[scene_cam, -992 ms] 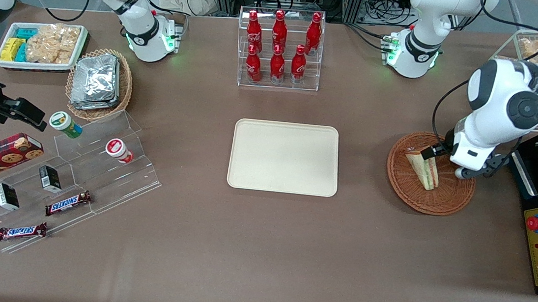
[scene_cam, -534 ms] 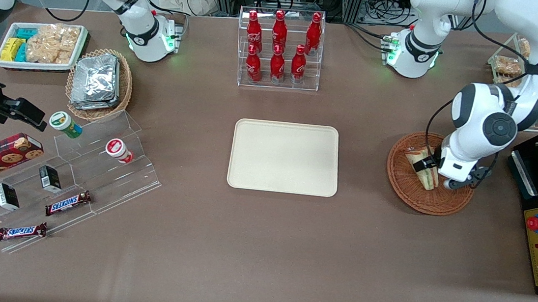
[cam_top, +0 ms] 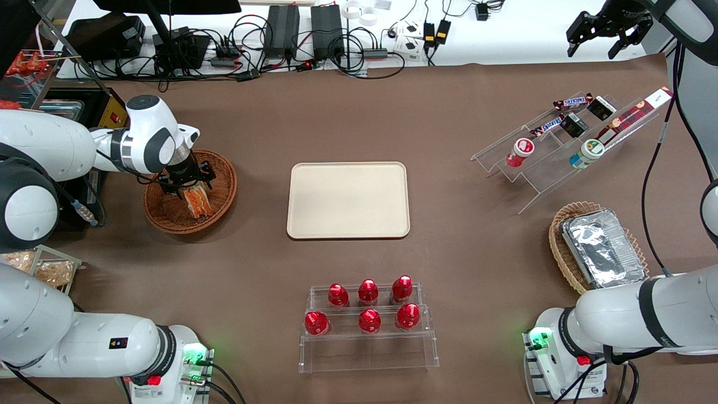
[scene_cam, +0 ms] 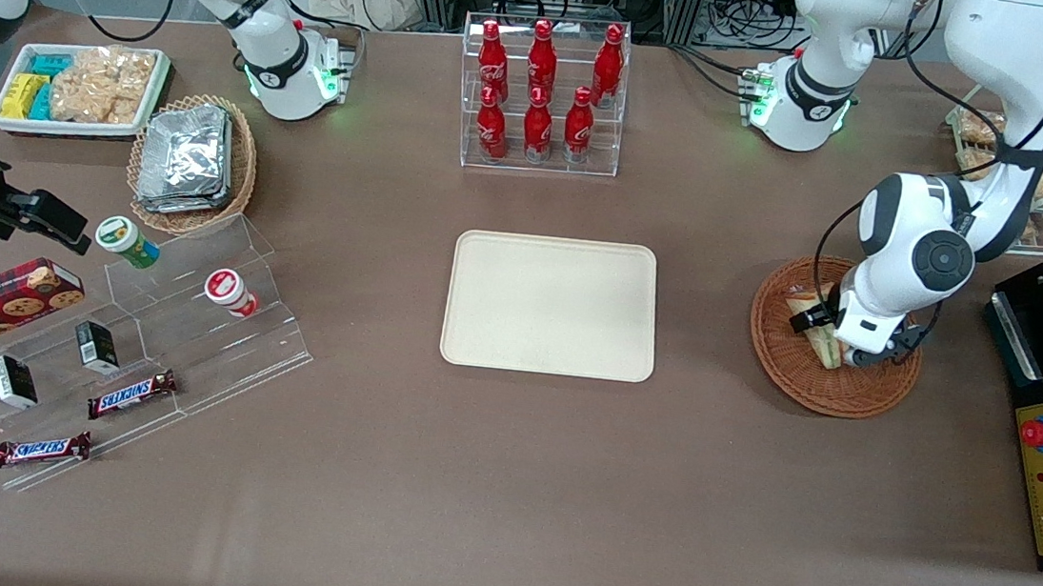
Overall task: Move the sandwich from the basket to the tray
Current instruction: 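Lower the open left gripper around the wrapped sandwich in the basket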
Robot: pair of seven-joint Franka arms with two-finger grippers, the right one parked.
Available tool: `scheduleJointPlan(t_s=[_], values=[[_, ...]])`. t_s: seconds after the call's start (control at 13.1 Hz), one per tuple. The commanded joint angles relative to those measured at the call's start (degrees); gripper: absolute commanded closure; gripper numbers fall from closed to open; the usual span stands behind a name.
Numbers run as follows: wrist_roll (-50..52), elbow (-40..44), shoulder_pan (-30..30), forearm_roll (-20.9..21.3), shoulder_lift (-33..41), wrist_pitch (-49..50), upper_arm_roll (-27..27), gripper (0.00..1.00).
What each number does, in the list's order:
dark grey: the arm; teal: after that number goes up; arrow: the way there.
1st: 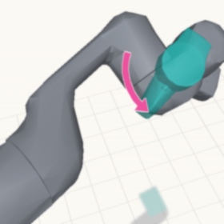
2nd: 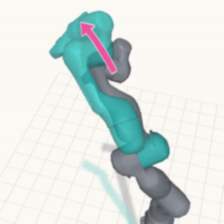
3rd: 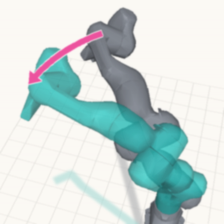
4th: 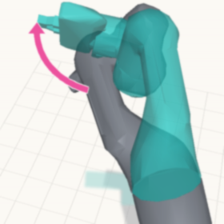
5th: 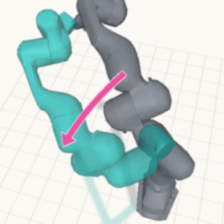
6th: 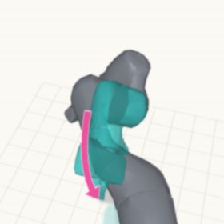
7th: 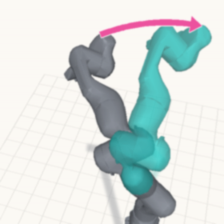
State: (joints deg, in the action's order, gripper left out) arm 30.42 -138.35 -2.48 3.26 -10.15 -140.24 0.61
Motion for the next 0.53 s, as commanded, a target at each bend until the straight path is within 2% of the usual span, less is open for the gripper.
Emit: scheduleJointPlan(t_s=[0.0, 0.31, 0.46], values=[[1.3, -1.7, -0.1, 1.0, 0.5, -2.4, -0.1, 1.0], [1.1, -1.4, -0.1, 1.0, 2.4, 0.3, -0.1, 1.0], [0.5, -0.4, -0.1, 1.0, 7.7, 6.7, -0.1, 1.0]])
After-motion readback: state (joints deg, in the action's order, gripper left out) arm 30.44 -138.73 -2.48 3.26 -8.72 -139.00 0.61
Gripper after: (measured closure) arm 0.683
